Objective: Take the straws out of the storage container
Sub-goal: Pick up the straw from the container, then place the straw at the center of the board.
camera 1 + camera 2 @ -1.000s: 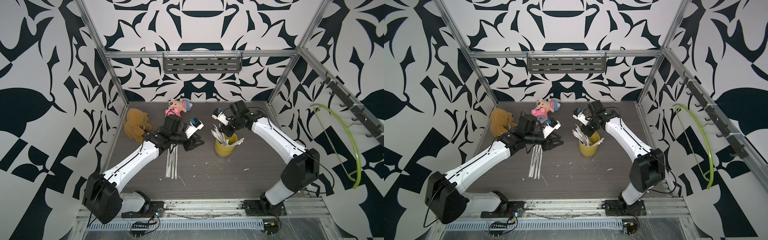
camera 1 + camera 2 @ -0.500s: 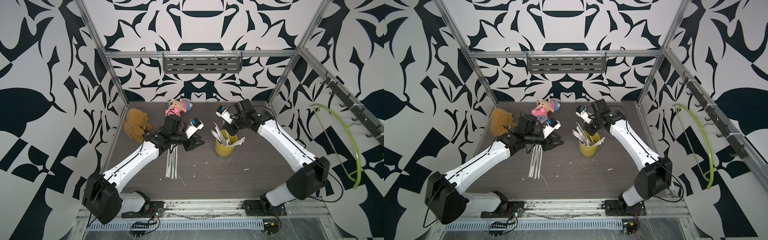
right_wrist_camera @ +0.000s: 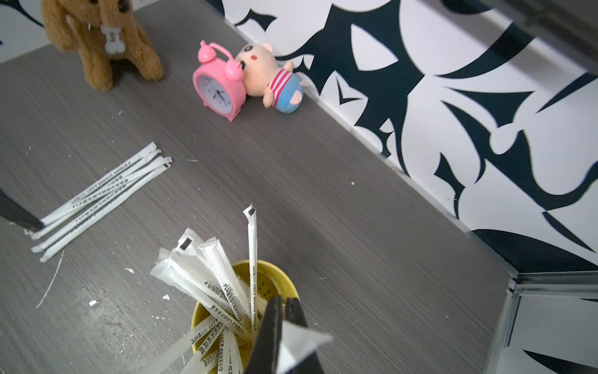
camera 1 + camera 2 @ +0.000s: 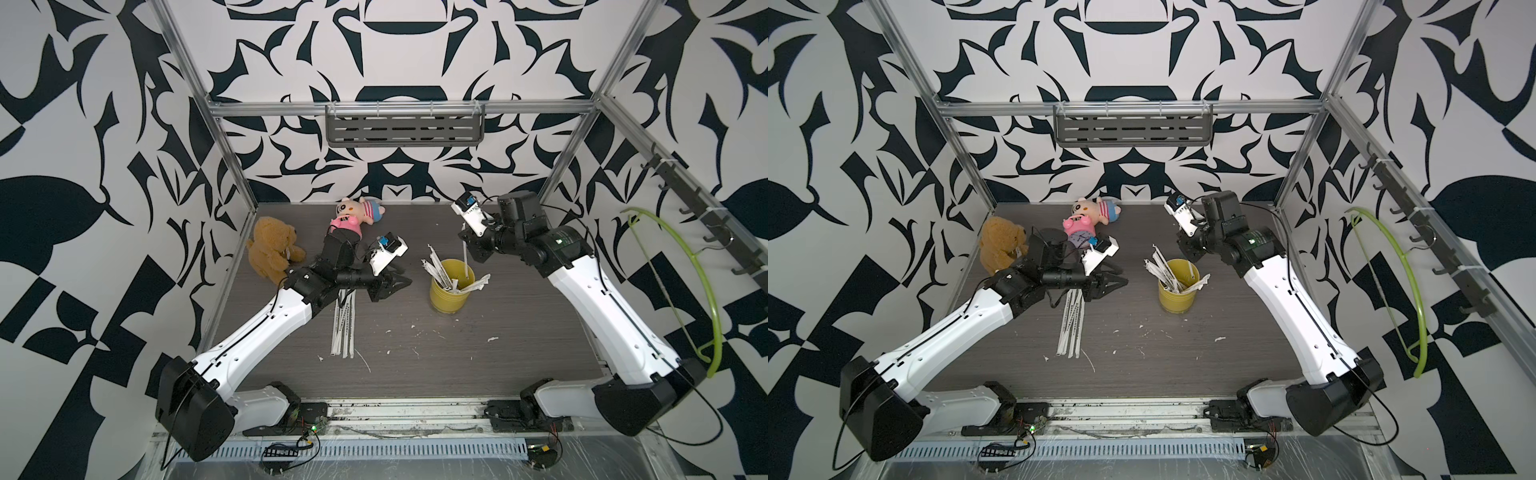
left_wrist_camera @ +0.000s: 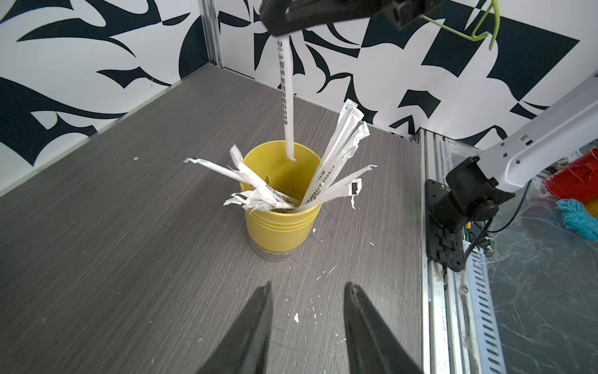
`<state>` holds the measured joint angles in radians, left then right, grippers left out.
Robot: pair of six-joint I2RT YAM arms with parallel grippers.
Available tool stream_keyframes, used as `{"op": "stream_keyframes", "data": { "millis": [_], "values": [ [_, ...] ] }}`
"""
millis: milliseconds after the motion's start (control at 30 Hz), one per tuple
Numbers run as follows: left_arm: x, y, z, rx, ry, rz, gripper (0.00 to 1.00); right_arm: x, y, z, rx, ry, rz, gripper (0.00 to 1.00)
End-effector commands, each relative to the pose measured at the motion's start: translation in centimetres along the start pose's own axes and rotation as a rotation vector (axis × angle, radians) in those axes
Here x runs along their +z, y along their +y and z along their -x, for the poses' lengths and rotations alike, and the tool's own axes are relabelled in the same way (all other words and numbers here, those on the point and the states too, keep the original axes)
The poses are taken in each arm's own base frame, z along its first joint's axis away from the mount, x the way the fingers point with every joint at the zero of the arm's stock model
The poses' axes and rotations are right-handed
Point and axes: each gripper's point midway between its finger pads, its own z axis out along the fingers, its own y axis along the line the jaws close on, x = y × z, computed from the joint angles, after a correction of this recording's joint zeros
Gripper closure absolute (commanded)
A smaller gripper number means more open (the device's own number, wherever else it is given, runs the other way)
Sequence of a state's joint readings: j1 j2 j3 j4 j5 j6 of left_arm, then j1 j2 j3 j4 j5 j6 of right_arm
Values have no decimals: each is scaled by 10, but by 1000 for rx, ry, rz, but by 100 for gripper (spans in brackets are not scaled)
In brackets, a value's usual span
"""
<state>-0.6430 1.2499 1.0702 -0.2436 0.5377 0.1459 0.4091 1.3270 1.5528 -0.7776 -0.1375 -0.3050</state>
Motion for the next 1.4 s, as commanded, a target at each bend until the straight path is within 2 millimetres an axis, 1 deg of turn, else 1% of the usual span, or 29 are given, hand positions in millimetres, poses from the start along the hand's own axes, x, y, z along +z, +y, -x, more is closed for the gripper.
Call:
{"op": "stream_keyframes", "data": {
  "millis": [0, 167, 233, 300, 400, 500, 567, 667, 800, 900, 1000, 1033, 1133, 1300, 1367],
  "values": [
    [-9, 0, 21, -11, -49, 35, 58, -38, -8, 38, 76, -145, -44, 100],
    [-22, 4, 30, -61, -71, 98, 58, -79, -6, 68, 204, -272, -45, 100],
    [-30, 6, 34, -82, -80, 137, 58, -95, -2, 79, 251, -323, -17, 100],
    [-41, 9, 36, -101, -87, 189, 58, -106, 8, 89, 291, -357, 32, 100],
    [-58, 11, 38, -115, -100, 259, 59, -113, 28, 101, 318, -372, 109, 100],
    [-73, 7, 39, -132, -105, 298, 59, -109, 53, 113, 327, -358, 187, 100],
    [-81, 3, 35, -143, -76, 301, 59, -99, 71, 118, 330, -338, 243, 100],
    [-93, 4, 23, -201, -6, 354, 60, -72, 95, 120, 371, -273, 324, 100],
    [-103, -1, 5, -284, 48, 377, 59, -32, 131, 117, 457, -154, 442, 100],
    [-110, -1, -9, -345, 80, 415, 58, -3, 158, 109, 484, -53, 508, 100],
    [-119, 7, -28, -405, 124, 500, 55, 27, 183, 97, 521, 56, 561, 100],
    [-122, 9, -39, -427, 164, 529, 55, 38, 191, 92, 543, 95, 576, 100],
    [-134, 19, -60, -472, 231, 631, 55, 69, 215, 75, 618, 231, 627, 100],
    [-147, 31, -80, -533, 266, 706, 56, 117, 249, 43, 677, 445, 631, 100],
    [-151, 35, -85, -545, 265, 724, 56, 133, 256, 32, 679, 498, 610, 100]
  ]
}}
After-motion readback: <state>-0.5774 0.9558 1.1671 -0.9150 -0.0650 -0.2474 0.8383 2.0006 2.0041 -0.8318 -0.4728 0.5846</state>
